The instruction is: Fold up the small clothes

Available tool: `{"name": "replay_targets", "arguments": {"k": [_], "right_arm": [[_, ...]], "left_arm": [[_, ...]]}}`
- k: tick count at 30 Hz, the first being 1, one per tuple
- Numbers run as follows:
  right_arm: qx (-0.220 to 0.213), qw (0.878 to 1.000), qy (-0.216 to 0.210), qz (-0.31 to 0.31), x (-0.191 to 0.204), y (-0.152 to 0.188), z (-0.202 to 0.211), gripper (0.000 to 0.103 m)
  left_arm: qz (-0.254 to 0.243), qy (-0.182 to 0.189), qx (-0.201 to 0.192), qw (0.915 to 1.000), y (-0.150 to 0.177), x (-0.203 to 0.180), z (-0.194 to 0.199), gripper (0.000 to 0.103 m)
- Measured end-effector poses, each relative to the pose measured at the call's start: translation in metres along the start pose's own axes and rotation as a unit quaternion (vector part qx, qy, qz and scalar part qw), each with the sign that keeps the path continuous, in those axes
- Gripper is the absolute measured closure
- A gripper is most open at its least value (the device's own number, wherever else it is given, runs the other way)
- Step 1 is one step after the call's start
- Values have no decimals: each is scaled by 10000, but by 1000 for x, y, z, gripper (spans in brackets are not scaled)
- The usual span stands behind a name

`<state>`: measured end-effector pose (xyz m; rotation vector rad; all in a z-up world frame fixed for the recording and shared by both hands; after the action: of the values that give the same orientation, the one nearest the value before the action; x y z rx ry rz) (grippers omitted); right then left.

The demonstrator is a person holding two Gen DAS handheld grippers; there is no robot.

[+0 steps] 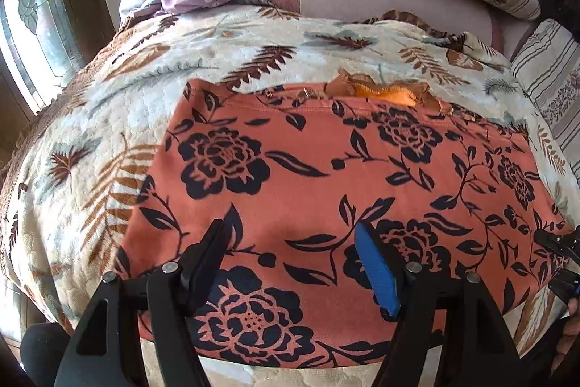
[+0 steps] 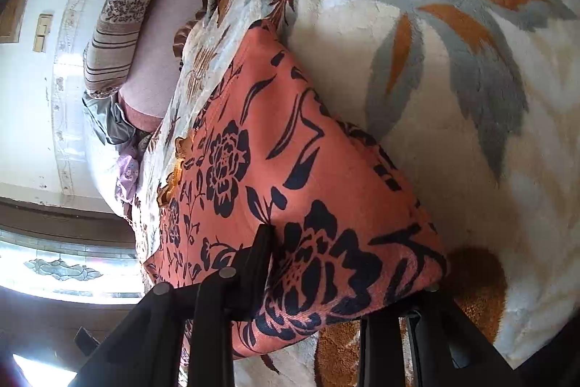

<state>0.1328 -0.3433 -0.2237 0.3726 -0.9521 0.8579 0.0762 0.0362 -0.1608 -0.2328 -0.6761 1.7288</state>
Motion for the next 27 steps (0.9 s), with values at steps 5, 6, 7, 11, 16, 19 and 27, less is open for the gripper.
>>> {"name": "replay_targets", "arguments": {"k": [5,6,7,11,16,19,27], "right_arm": [[15,9990,350,288,11,-3,-2,87],[-27,9974,503,506,21,-5,0,89],[-123,9948,623,792,35,-7,3,89],[-471,9761,583,2041,130,-3,7,91],[-428,9306,173,3630,257,63,-26,91],[44,9011,34,4336,290,130,-74,91],[1878,8855,493,4221,217,224,-206,92]], "left_arm": [[-311,-124,-141,9993,7,-8,-10,28],[-232,3,-57,9997,6,-5,-10,28],[-110,147,-5,9998,4,1,-8,28],[832,413,-160,9955,-11,51,13,28],[2171,-25,-719,9735,-17,162,32,28],[2726,-365,-603,9595,1,215,16,29],[3086,-213,-251,9506,25,238,-14,31]]}}
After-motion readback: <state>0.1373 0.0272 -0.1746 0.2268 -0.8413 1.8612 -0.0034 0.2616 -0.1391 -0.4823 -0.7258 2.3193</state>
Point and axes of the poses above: each gripper's, at about its wrist camera, not at the fingertips, and z roughly against the way its jaws point, x to its left, y to its underside, the point moved 8 cm from there along -z, roughly the way its jaws point, and after that the axes turned 12 degrees about -y, right-handed, at the moved point
